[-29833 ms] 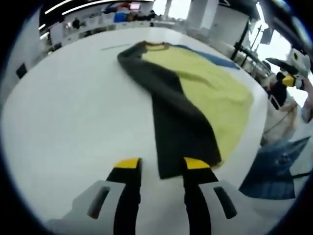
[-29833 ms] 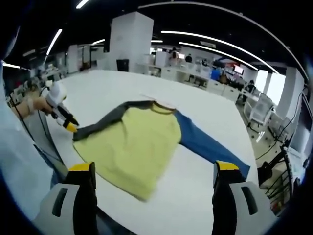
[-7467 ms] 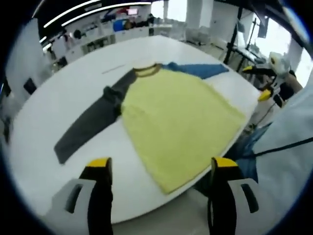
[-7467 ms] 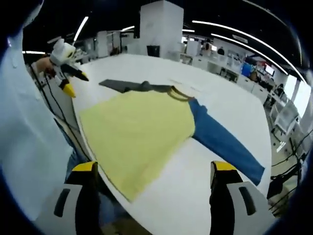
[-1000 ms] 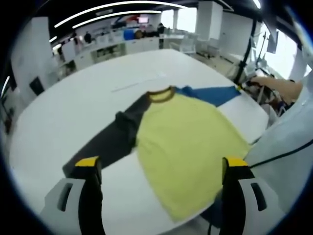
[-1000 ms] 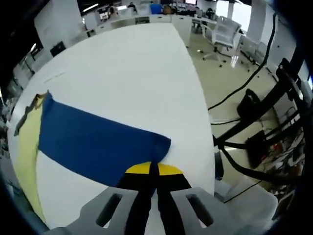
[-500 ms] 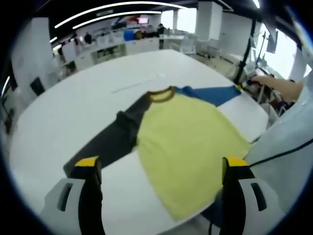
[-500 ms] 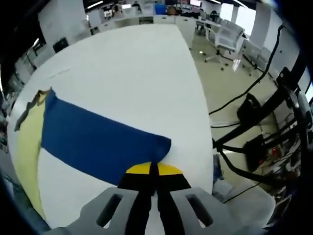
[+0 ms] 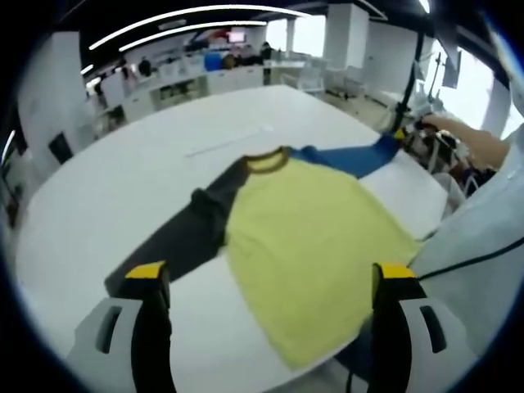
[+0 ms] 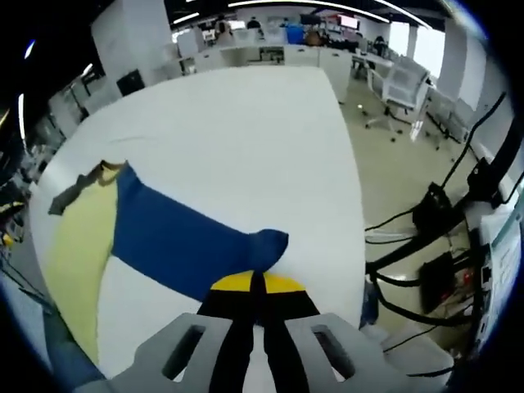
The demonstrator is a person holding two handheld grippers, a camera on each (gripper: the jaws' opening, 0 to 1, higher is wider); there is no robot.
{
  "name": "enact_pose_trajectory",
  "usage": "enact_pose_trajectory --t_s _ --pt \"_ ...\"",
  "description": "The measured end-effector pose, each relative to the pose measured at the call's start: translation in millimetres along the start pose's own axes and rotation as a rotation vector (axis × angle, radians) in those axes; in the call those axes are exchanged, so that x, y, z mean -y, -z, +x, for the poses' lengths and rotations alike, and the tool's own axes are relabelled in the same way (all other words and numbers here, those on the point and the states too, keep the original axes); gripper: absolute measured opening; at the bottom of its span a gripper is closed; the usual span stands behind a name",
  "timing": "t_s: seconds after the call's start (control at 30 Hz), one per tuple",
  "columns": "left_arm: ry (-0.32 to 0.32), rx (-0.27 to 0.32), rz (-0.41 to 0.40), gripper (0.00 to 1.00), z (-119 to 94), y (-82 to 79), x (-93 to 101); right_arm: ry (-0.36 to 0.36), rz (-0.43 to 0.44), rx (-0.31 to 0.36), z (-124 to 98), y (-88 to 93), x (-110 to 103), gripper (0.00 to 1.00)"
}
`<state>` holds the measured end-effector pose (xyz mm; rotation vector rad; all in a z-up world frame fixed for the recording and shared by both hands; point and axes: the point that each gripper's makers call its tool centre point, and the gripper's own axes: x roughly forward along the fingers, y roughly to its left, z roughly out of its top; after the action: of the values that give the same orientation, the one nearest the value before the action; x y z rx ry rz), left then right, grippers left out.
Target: Fold the garment on the visible template until the final outline fits inside the template.
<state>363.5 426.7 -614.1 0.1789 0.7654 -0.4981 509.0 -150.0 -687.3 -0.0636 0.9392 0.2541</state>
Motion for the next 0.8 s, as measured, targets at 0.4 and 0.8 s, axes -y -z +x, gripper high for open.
enact_pose_trajectory --t_s 0.4,0.8 --pt "0.001 0.019 0.015 0.99 -7.6 1.1 -0.8 -0.09 0.011 0.052 -13.0 -27.8 -53.1 0.02" --pt "-0.016 0.014 0.019 0.99 -18.2 6.9 -1.3 -0.228 0.007 0.105 -12.9 -69.1 -99.0 0.02"
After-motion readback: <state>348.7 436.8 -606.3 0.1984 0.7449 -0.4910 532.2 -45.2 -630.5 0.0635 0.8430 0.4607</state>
